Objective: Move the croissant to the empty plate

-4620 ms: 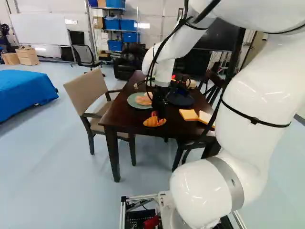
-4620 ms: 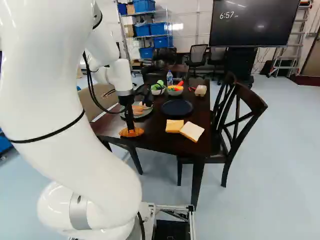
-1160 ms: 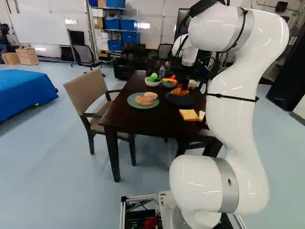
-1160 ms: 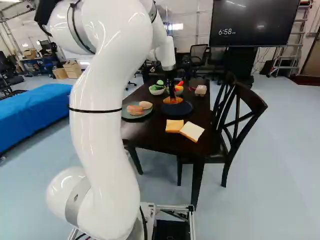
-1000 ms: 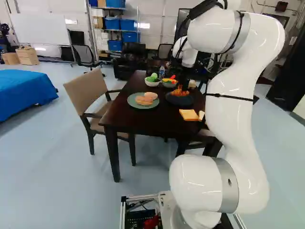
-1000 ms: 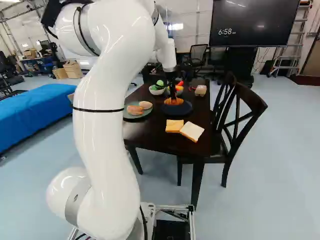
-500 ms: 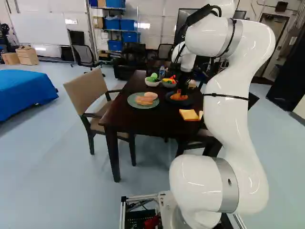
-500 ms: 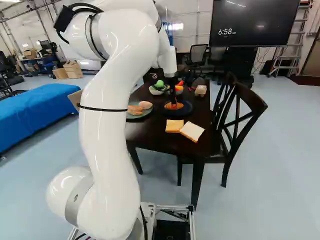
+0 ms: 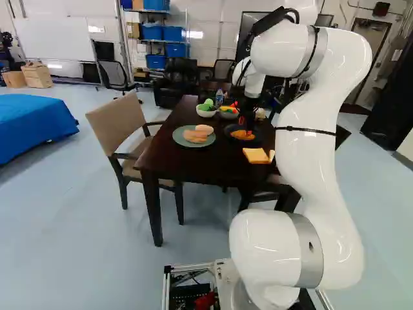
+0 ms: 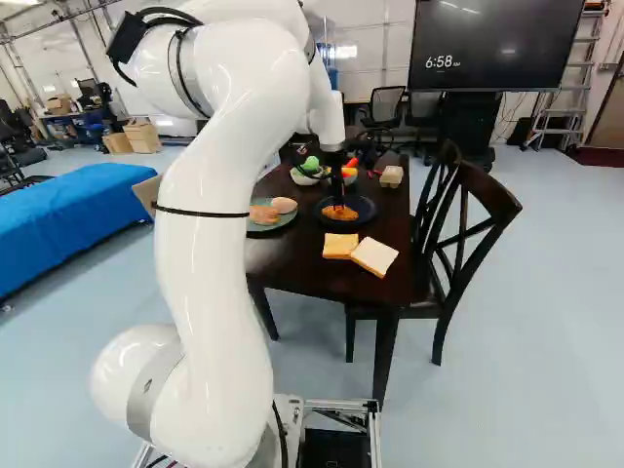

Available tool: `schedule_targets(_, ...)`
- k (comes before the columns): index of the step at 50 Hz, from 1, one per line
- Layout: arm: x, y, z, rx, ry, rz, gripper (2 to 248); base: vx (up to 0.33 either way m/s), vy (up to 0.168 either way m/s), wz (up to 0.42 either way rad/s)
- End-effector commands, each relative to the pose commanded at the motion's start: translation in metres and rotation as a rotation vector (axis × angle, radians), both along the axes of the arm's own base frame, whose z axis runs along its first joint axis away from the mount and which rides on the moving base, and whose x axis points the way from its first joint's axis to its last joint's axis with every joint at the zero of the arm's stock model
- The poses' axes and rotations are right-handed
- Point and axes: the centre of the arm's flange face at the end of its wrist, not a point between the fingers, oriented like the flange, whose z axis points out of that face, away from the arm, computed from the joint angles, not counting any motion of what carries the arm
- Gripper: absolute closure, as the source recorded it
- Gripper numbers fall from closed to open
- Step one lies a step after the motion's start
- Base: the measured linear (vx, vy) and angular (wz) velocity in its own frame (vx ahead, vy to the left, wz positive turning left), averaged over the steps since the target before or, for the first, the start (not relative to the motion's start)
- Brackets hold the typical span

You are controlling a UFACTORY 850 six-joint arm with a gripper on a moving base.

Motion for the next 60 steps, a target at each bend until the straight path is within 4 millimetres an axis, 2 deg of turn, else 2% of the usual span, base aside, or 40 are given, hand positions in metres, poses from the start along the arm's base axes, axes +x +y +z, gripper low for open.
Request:
schedule_targets(1, 0.000, 0.000, 0.000, 0.000, 0.000, 0.000, 49, 0.000, 0.000, 0.000)
schedule_targets(2, 0.000, 0.000, 0.000, 0.000, 0.000, 0.000, 14, 0.000, 0.000, 0.000)
schedule_targets(7, 0.000, 0.000, 0.000, 0.000, 0.000, 0.000, 14, 0.000, 0.000, 0.000)
schedule_targets(8, 0.000, 0.000, 0.000, 0.000, 0.000, 0.000, 3, 0.000, 0.000, 0.000)
schedule_targets(19, -0.002, 0.000, 0.006, -0.002, -0.008, 0.000, 3, 0.000, 0.000, 0.000)
schedule_targets(60, -0.020, 0.006, 0.063, -0.007, -0.019, -0.001, 3, 0.000, 0.000, 0.000)
